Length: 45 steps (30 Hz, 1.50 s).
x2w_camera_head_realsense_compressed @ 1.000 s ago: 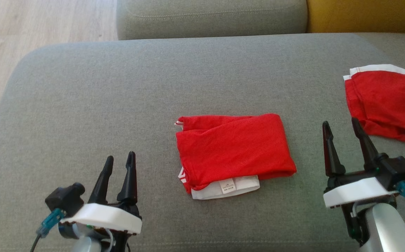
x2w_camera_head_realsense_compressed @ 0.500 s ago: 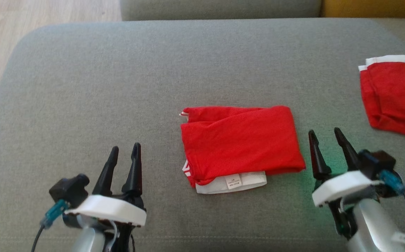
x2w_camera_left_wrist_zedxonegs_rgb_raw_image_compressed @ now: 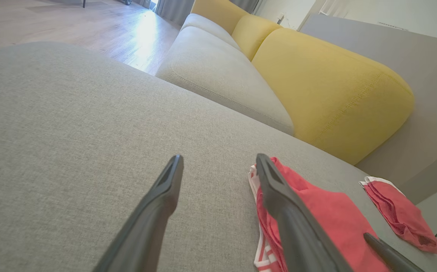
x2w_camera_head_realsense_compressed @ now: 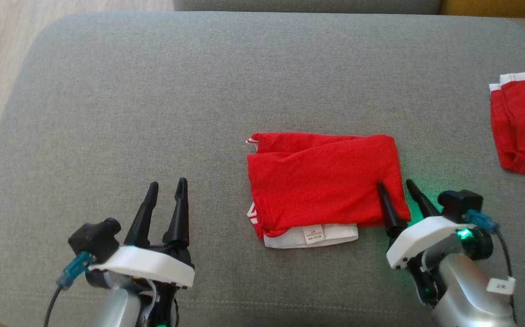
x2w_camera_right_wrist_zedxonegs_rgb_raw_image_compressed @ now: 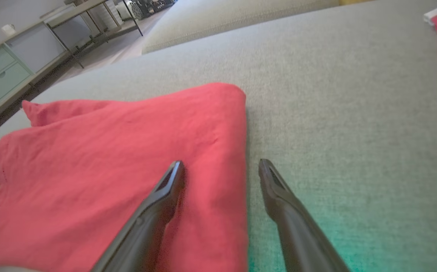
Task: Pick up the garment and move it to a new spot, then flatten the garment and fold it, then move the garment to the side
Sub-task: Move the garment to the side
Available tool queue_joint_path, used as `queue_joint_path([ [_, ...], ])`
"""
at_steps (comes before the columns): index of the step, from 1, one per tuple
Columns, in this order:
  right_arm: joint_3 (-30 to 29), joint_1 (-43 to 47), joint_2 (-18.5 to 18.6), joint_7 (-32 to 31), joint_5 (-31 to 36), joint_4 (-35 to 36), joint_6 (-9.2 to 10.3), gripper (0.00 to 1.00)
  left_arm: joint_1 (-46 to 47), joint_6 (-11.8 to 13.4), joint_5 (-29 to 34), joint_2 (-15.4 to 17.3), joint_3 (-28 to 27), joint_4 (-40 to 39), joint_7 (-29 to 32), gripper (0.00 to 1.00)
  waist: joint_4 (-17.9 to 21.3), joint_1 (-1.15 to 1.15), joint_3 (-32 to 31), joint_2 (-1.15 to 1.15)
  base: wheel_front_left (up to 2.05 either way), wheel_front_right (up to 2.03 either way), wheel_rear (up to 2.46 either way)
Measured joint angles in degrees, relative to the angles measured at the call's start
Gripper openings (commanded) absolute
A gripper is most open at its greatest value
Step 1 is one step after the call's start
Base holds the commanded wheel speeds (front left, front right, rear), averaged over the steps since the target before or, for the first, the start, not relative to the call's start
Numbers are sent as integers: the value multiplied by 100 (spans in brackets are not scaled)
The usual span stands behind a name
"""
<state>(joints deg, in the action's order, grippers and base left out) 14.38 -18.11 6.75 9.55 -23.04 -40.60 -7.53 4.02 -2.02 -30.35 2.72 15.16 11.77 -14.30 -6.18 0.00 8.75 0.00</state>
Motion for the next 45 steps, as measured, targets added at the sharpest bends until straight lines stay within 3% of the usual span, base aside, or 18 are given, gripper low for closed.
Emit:
queue_joint_path([
  [4,331,-82,21,-200,-175,-289,0,100,0,1,-4,-1,48,-5,0,100,-28,0,-2,0,0,0,0],
  [5,461,-98,36,-241,-298,-288,0,23,0,0,-48,0,42,-16,0,100,-34,0,-8,0,0,0,0],
  [6,575,-127,54,-260,-455,-272,0,0,0,-1,-91,-1,40,-30,0,100,-37,0,-17,0,0,0,0],
  [12,867,-182,266,-110,-638,-256,0,0,-2,-1,-105,-1,-51,-34,0,100,10,0,-69,0,0,0,0],
  [20,956,-862,857,267,316,-188,0,0,-5,-4,-86,0,-92,-62,0,100,286,0,-101,0,0,0,0],
  [26,946,-1340,1307,229,498,138,0,0,47,-15,19,1,-85,-104,0,100,589,0,-9,0,0,0,0],
  [32,759,-2123,1975,-63,489,294,0,0,595,-57,201,0,62,-198,0,100,858,0,401,0,0,0,0],
  [38,370,-2763,2444,-178,448,-32,0,0,1207,-62,382,-8,330,-245,-1,100,1127,-1,961,0,0,0,0],
  [45,100,-3083,2468,-177,457,-579,0,0,1691,-60,510,-20,494,-214,-1,100,1458,-1,1519,0,0,0,0],
])
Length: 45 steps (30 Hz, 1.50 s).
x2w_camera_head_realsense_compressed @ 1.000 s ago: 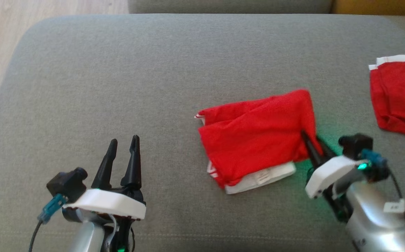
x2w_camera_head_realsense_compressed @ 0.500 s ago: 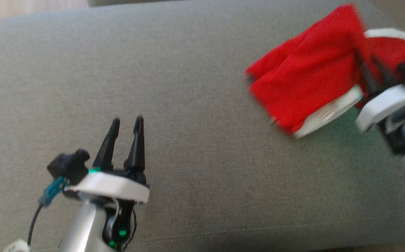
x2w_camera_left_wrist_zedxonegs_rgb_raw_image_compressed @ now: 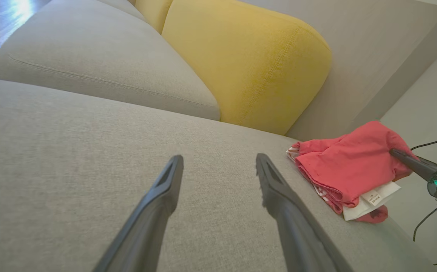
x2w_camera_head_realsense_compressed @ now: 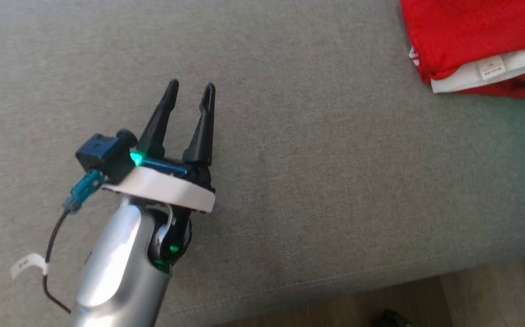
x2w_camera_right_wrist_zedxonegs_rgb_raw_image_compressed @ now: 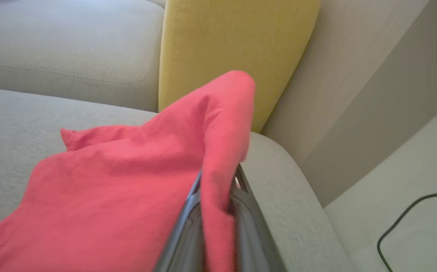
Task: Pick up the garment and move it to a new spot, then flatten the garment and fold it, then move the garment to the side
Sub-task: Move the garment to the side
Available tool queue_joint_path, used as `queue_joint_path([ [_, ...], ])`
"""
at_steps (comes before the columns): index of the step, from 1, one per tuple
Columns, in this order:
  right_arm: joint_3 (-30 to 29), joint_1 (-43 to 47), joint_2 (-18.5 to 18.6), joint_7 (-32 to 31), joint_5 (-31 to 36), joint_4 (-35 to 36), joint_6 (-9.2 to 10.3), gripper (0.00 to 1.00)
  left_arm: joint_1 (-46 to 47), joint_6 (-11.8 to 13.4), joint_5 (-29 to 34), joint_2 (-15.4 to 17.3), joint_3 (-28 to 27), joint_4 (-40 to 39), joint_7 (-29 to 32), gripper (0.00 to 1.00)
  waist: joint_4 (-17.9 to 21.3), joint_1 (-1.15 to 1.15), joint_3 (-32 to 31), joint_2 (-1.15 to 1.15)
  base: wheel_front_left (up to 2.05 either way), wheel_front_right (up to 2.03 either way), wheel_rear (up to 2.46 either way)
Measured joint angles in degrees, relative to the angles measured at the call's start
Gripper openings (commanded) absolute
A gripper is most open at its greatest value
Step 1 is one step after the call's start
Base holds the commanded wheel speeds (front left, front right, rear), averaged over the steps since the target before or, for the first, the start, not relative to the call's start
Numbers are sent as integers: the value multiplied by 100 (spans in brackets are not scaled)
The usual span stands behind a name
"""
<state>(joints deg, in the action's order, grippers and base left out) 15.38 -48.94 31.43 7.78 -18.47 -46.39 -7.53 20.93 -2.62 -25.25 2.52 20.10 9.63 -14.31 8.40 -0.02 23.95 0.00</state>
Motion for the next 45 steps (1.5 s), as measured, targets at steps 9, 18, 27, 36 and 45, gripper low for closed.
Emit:
queue_joint_path([
  [9,-100,-242,-222,218,42,-396,0,18,133,-25,56,0,63,143,0,100,257,1,263,0,0,0,0],
  [18,-112,-242,-318,386,49,-500,0,100,102,-49,9,0,-25,170,-1,100,164,2,-38,0,0,0,0],
  [27,48,-111,-426,486,30,130,0,100,-381,-34,-269,-2,-129,73,-36,100,-117,2,-641,0,0,0,0],
  [36,-65,1329,-1042,602,-230,1544,0,100,-862,16,-415,-2,-412,-99,-38,100,-654,2,-1244,0,0,0,0],
  [45,-848,3007,-1940,645,-62,2543,0,100,-1530,60,-380,8,-649,-129,-38,100,-1060,2,-1796,0,0,0,0],
])
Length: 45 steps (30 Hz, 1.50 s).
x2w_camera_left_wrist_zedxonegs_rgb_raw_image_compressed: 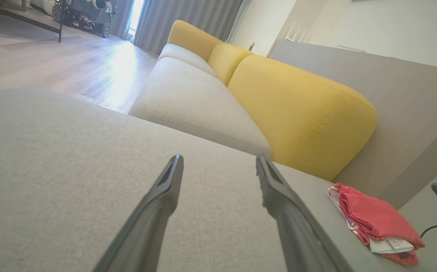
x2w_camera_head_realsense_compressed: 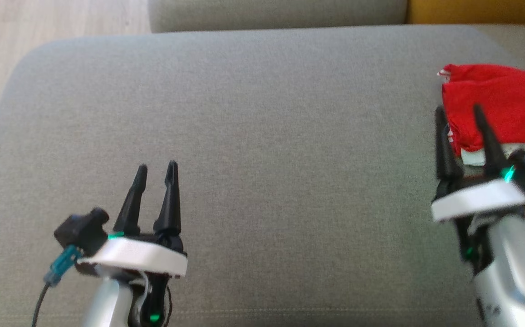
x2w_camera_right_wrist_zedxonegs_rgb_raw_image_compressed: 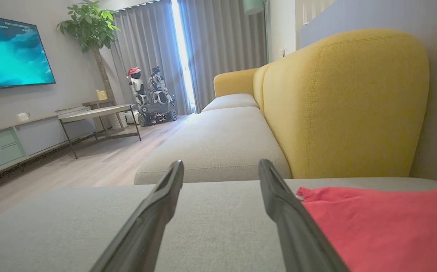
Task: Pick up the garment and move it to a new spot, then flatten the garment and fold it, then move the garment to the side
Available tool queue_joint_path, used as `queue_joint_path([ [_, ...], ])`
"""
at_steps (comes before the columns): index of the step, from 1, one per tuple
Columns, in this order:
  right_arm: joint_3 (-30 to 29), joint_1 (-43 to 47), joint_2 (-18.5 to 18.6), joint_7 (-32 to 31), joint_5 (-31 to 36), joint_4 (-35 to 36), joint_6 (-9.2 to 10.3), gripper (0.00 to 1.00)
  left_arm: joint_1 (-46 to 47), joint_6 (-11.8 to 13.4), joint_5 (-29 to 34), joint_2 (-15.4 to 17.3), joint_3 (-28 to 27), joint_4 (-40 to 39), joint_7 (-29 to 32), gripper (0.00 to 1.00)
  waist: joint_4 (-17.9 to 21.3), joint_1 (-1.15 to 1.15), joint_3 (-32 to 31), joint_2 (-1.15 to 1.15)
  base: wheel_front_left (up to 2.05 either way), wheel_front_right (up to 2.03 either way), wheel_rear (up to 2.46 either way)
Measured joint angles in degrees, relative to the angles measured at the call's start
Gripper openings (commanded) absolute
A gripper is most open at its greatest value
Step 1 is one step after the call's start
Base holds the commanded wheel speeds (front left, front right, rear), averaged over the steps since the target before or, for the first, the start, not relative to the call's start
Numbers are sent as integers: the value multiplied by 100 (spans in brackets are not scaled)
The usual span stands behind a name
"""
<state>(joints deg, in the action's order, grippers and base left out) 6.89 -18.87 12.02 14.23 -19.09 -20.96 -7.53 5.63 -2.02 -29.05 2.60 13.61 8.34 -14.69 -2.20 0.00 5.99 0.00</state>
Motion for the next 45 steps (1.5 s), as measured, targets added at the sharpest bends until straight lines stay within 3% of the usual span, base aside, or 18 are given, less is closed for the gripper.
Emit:
queue_joint_path([
  [3,-166,444,-300,13,170,249,0,100,-175,-1,104,3,-59,37,0,100,-56,0,-123,0,0,0,0],
  [9,-354,979,-557,14,582,604,0,100,-332,57,328,7,-152,56,0,100,-89,0,-237,0,0,0,0],
  [24,-363,1028,-670,14,803,824,0,100,-422,403,673,7,-259,-286,0,100,-48,0,-218,0,0,0,0],
  [35,-360,1028,-740,14,803,825,0,100,-430,149,377,5,-328,-316,0,100,-33,0,-242,0,0,0,0],
  [45,-361,1029,-749,14,803,825,0,100,-449,98,258,5,-386,-304,0,100,-17,0,-277,0,0,0,0],
])
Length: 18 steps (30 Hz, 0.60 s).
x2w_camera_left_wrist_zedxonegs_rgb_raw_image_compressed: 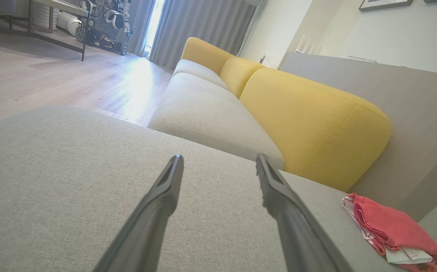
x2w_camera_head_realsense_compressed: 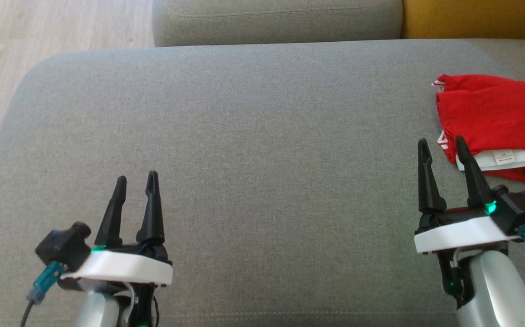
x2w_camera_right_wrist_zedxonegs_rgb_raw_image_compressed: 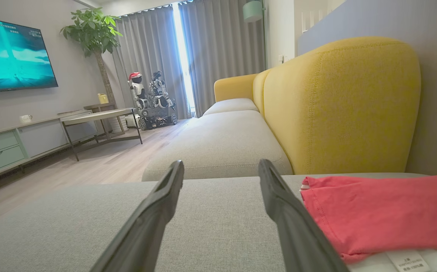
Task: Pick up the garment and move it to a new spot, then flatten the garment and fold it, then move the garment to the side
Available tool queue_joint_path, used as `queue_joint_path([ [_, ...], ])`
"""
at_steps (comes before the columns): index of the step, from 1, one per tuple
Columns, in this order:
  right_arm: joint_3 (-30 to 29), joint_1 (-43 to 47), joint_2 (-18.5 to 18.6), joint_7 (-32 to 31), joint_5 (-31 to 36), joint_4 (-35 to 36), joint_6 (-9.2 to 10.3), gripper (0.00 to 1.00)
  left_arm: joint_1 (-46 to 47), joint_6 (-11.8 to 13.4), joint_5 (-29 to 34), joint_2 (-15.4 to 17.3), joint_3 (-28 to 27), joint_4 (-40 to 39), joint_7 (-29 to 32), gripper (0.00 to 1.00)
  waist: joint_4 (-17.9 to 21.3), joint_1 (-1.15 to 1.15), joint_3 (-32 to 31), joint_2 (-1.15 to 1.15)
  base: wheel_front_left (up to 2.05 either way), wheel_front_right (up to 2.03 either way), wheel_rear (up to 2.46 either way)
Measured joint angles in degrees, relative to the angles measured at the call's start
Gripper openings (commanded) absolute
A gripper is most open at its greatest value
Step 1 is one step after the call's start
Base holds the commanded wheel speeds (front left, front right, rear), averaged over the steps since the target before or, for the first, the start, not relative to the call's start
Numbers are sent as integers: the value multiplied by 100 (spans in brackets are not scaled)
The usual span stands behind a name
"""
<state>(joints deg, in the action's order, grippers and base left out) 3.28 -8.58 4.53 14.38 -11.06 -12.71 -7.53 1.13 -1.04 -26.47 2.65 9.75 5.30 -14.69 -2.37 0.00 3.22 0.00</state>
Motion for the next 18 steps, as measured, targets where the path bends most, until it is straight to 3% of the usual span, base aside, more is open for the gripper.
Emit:
queue_joint_path([
  [11,3,1,0,0,0,0,0,100,-7,-7,-126,0,-86,-1,0,100,-13,0,38,0,0,0,0],
  [12,4,1,0,0,0,0,0,0,-7,-49,-174,0,-89,-1,0,0,-13,0,43,0,0,0,0],
  [18,14,292,-16,-27,-49,-479,0,0,-269,-48,-234,-7,-78,477,9,0,-10,0,40,0,0,0,0],
])
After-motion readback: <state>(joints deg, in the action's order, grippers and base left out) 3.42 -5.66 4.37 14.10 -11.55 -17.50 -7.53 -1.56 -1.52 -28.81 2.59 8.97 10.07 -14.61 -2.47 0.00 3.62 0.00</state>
